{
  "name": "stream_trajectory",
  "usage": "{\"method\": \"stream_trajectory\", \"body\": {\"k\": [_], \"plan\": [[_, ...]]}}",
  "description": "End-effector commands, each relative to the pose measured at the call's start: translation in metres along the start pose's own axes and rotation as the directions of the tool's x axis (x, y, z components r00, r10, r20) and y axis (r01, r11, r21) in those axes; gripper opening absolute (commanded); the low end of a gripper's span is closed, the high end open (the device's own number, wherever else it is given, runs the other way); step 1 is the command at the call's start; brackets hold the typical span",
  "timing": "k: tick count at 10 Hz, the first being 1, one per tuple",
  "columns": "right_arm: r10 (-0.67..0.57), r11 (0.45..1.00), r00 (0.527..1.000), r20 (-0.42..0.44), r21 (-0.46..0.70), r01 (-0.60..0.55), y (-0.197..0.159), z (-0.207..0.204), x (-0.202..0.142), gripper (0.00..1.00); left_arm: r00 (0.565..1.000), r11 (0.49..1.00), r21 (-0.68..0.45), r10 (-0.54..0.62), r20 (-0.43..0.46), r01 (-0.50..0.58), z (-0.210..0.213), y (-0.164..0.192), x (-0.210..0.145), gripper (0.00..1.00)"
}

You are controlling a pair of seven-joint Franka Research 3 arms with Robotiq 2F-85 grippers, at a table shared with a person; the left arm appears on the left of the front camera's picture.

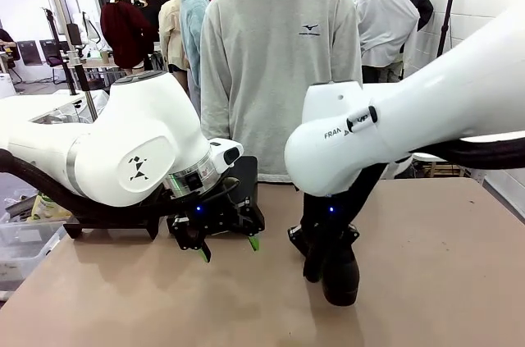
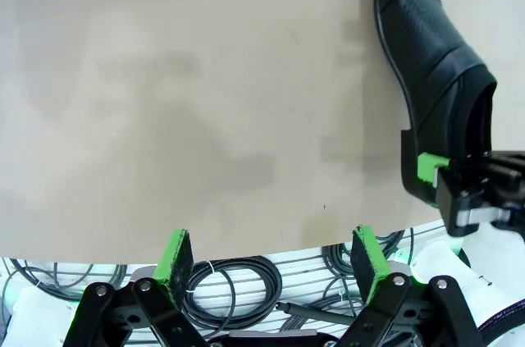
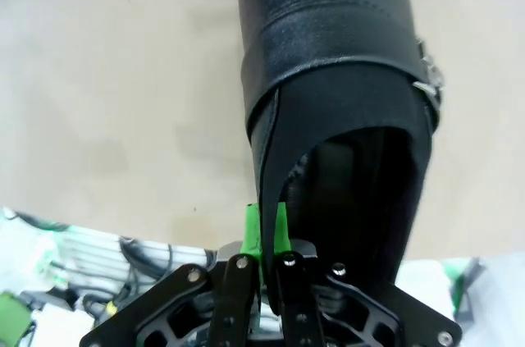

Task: Organize the shoes by placing them on the stand.
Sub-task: Pick up one Shoe and place it in the middle of the table.

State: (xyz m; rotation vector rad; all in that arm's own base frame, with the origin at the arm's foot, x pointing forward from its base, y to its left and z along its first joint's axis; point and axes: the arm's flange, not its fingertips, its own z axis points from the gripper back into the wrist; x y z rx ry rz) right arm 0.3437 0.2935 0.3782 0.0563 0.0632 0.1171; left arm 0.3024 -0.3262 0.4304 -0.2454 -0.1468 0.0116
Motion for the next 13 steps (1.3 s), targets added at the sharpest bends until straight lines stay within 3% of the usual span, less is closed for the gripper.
{"method": "stream_trajectory", "body": {"k": [1, 6, 7, 9, 12, 13], "plan": [[0.004, 0.998, 1.0, 0.017, 0.058, -0.005, -0.011, 0.006, -0.013, 0.0, 1.0, 1.0, -0.018, 0.003, -0.01, -0.003, -0.001, 0.001, 0.0, 1.0], [0.079, 0.988, 0.988, -0.131, 0.144, -0.06, -0.004, -0.022, 0.01, 0.02, 1.0, 1.0, -0.018, 0.003, -0.01, -0.003, -0.001, 0.001, 0.0, 1.0], [0.079, 0.987, 0.984, -0.159, 0.152, -0.054, -0.003, -0.027, 0.016, 0.1, 1.0, 1.0, -0.018, 0.003, -0.01, -0.003, -0.001, 0.001, 0.0, 1.0], [0.071, 0.985, 0.982, -0.174, 0.171, -0.041, -0.003, -0.029, 0.017, 0.44, 1.0, 1.0, -0.018, 0.003, -0.01, -0.003, -0.001, 0.001, 0.0, 1.0], [0.04, 0.983, 0.991, -0.128, 0.182, -0.016, -0.01, -0.017, 0.015, 0.96, 1.0, 1.0, -0.018, 0.003, -0.01, -0.003, -0.001, 0.001, 0.0, 1.0], [0.035, 0.982, 0.993, -0.11, 0.189, -0.014, -0.012, -0.012, 0.012, 1.0, 1.0, 1.0, -0.018, 0.003, -0.01, -0.003, -0.001, 0.001, 0.0, 1.0]]}}
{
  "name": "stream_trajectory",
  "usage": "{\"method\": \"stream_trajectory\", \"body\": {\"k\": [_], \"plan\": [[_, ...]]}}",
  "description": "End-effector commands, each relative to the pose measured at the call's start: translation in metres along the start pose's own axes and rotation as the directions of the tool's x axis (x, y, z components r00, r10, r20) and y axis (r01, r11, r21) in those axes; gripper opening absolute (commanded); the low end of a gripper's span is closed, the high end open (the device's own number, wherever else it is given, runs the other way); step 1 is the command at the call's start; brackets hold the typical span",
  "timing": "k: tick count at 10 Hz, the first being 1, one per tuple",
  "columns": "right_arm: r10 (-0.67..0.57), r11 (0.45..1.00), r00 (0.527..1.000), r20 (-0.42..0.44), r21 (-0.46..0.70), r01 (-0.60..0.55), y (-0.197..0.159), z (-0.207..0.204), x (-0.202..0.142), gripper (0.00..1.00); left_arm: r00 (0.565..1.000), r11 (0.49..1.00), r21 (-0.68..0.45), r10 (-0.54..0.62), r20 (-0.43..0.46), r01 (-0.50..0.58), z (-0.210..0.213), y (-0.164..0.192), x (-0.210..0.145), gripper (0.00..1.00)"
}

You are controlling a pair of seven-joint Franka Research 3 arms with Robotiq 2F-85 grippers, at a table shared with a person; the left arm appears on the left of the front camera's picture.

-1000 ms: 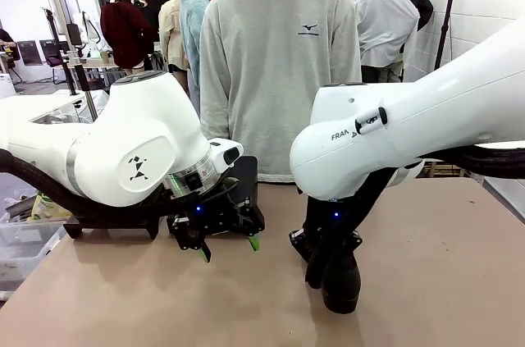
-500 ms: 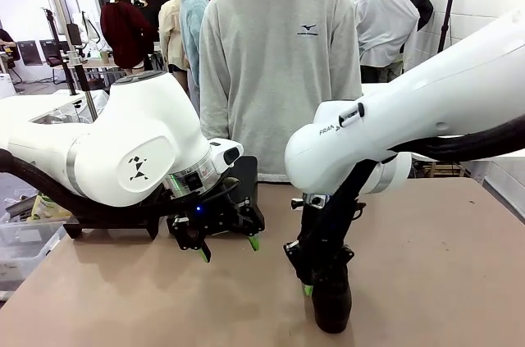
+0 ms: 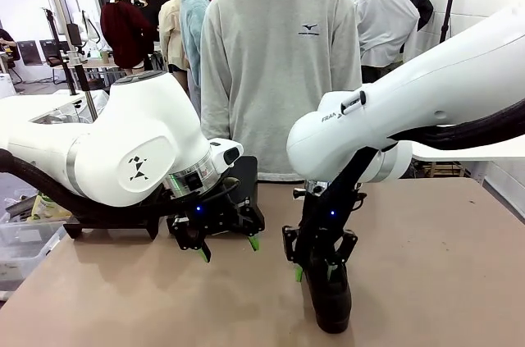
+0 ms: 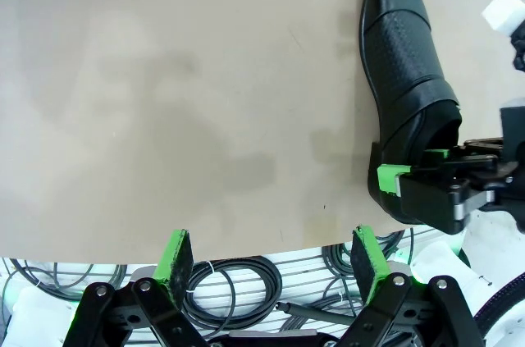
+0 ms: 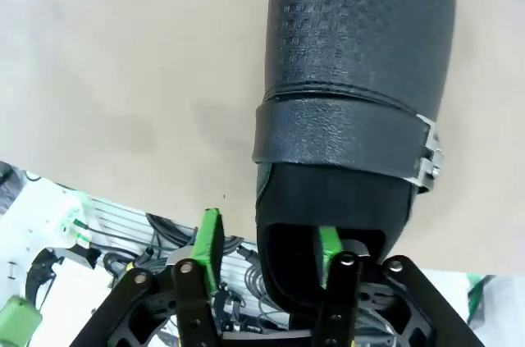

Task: Organize the shoes by placing them on the stand.
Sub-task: Pick up one Shoe and place it in the middle of the table, then place the Shoe from the middle of the table onto the Shoes Stand.

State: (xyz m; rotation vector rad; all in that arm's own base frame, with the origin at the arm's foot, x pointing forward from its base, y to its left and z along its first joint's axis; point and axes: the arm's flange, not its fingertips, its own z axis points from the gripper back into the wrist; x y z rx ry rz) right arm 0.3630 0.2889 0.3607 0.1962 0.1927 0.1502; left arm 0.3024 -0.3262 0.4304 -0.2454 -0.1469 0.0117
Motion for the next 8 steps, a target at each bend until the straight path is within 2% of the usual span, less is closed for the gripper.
{"method": "stream_trajectory", "body": {"k": [1, 5, 8], "plan": [[-0.013, 0.999, 1.0, 0.026, 0.045, 0.011, -0.0055, 0.0072, -0.0107, 1.0, 1.0, 1.0, -0.018, 0.002, -0.01, -0.003, -0.001, 0.0007, 0.0003, 1.0], [0.004, 0.998, 0.999, 0.045, 0.059, -0.006, -0.0081, 0.0148, -0.0189, 1.0, 1.0, 1.0, -0.018, 0.002, -0.01, -0.003, -0.001, 0.0007, 0.0003, 1.0], [-0.012, 1.0, 0.999, 0.035, 0.025, 0.011, -0.0016, 0.0164, -0.0096, 1.0, 1.0, 1.0, -0.018, 0.002, -0.01, -0.003, -0.001, 0.0007, 0.0003, 1.0]]}}
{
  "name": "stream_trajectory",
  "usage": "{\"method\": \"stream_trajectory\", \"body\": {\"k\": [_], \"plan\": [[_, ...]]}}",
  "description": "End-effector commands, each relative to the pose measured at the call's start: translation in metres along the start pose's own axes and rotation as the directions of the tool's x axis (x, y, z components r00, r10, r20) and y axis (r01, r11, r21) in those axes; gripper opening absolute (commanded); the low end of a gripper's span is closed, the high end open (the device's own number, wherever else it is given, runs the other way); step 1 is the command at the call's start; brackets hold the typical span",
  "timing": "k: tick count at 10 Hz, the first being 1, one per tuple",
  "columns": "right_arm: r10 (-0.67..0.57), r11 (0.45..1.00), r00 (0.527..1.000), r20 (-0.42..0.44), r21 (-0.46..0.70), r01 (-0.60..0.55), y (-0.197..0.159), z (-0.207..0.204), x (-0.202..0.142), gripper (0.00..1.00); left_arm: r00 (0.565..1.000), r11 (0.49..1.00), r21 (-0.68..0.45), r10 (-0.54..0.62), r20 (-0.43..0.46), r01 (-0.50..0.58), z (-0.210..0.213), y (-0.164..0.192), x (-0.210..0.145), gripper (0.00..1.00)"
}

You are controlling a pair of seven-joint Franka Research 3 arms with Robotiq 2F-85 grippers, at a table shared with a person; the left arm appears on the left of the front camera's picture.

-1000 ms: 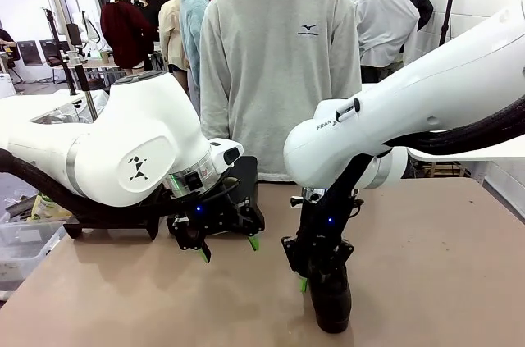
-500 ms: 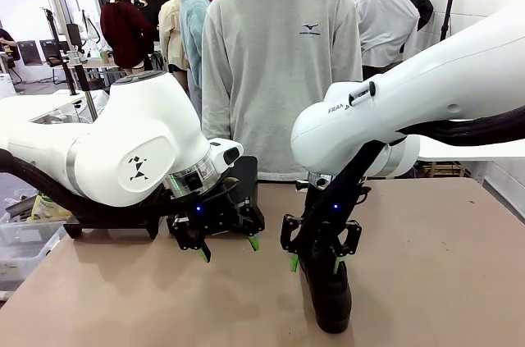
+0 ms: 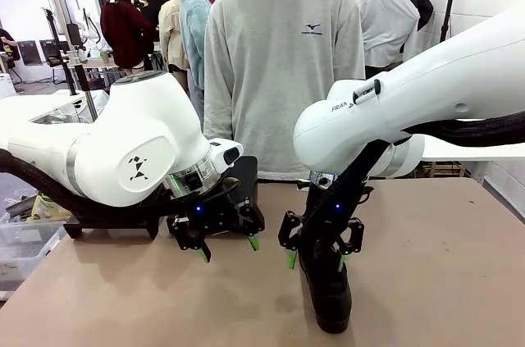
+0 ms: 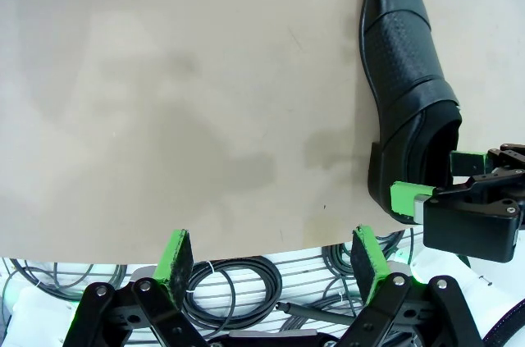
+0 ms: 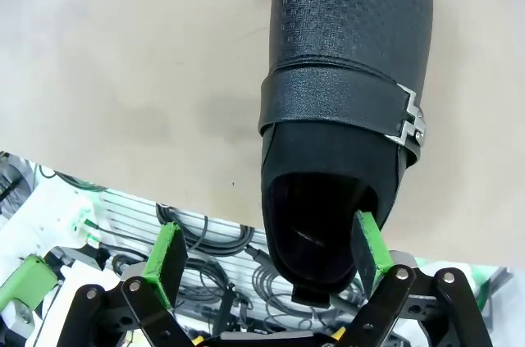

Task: Organize the shoes by placing them on the stand.
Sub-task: Place the Shoe from the middle of the table onto the Shoes Stand.

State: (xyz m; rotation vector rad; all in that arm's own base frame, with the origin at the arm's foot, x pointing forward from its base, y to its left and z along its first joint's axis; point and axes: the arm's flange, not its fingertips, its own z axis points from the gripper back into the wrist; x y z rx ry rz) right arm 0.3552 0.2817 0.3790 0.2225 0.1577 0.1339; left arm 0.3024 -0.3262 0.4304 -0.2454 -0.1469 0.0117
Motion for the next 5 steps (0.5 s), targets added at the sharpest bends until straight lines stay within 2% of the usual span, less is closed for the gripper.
{"method": "stream_trajectory", "body": {"k": [1, 4, 5], "plan": [[-0.001, 1.0, 1.0, -0.003, 0.0, 0.001, 0.001, -0.001, 0.002, 1.0, 1.0, 1.0, -0.018, 0.002, -0.01, -0.003, -0.001, 0.001, 0.0, 1.0], [0.0, 1.0, 1.0, 0.0, 0.0, 0.0, 0.0, 0.0, 0.0, 1.0, 1.0, 1.0, -0.018, 0.002, -0.01, -0.003, -0.001, 0.001, 0.0, 1.0], [0.077, 0.997, 0.997, 0.002, -0.024, -0.077, 0.003, 0.014, -0.001, 1.0, 1.0, 1.0, -0.018, 0.002, -0.01, -0.003, -0.001, 0.001, 0.0, 1.0]]}}
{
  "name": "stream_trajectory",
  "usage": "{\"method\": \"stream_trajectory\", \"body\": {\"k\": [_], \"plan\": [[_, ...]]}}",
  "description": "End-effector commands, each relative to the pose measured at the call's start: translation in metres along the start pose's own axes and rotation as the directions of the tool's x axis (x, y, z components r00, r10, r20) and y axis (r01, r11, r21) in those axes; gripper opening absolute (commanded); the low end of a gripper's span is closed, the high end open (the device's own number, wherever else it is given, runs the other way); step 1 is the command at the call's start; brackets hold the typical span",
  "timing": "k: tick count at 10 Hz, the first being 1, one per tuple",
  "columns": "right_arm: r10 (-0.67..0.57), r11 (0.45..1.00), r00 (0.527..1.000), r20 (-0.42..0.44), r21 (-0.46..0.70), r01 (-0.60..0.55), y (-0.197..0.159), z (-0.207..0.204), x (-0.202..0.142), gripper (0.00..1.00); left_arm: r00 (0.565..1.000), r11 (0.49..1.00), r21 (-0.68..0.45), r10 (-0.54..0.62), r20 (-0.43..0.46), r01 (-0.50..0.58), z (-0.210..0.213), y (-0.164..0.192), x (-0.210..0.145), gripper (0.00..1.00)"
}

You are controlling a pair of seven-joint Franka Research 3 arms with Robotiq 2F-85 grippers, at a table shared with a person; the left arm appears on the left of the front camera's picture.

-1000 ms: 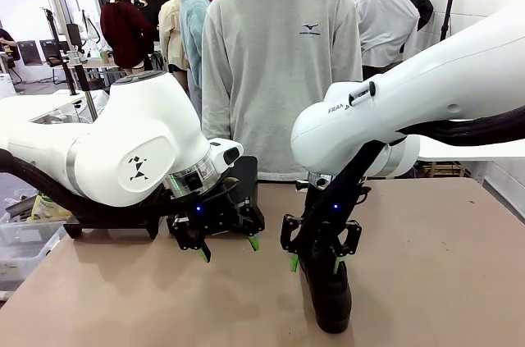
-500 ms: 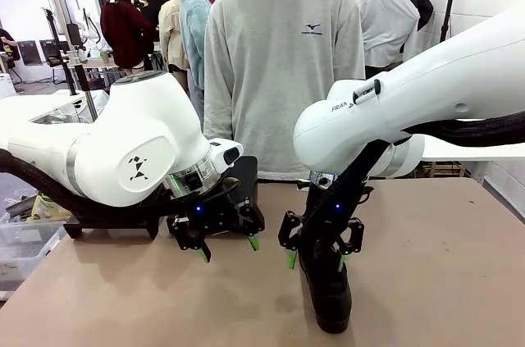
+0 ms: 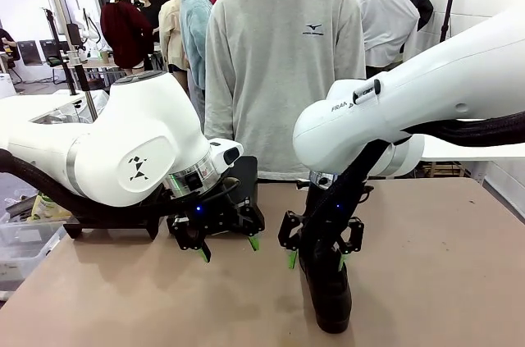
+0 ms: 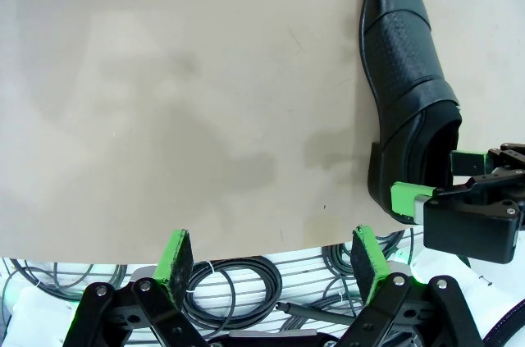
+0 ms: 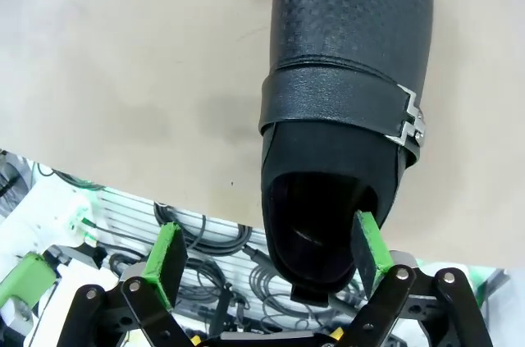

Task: Organize the shoes by placing them on the stand.
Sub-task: Place the Shoe from the middle of the table onto the Shoes Stand.

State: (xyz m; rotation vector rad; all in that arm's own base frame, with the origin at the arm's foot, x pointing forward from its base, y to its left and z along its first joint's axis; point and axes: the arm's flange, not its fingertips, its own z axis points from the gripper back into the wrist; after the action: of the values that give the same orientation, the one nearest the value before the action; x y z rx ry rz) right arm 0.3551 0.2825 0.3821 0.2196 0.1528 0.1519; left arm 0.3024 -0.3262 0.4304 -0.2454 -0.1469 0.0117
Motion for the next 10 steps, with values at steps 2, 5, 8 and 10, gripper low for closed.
{"method": "stream_trajectory", "body": {"k": [2, 5, 8, 10], "plan": [[0.094, 0.996, 0.993, 0.073, 0.002, -0.094, -0.019, 0.061, -0.019, 1.0, 1.0, 1.0, -0.018, 0.002, -0.01, -0.003, -0.001, 0.001, 0.0, 1.0], [0.076, 0.997, 0.99, 0.116, -0.024, -0.074, -0.09, 0.099, -0.041, 1.0, 1.0, 1.0, -0.018, 0.002, -0.01, -0.003, -0.001, 0.001, 0.0, 1.0], [-0.143, 0.99, 0.985, 0.097, 0.0, 0.144, -0.164, 0.101, -0.036, 1.0, 1.0, 1.0, 0.017, 0.003, 0.019, -0.003, -0.007, -0.012, 0.0, 1.0], [-0.204, 0.978, 0.977, 0.063, 0.05, 0.201, -0.189, 0.091, -0.025, 1.0, 0.998, 0.999, 0.011, 0.046, 0.048, -0.047, -0.012, -0.043, 0.002, 1.0]]}}
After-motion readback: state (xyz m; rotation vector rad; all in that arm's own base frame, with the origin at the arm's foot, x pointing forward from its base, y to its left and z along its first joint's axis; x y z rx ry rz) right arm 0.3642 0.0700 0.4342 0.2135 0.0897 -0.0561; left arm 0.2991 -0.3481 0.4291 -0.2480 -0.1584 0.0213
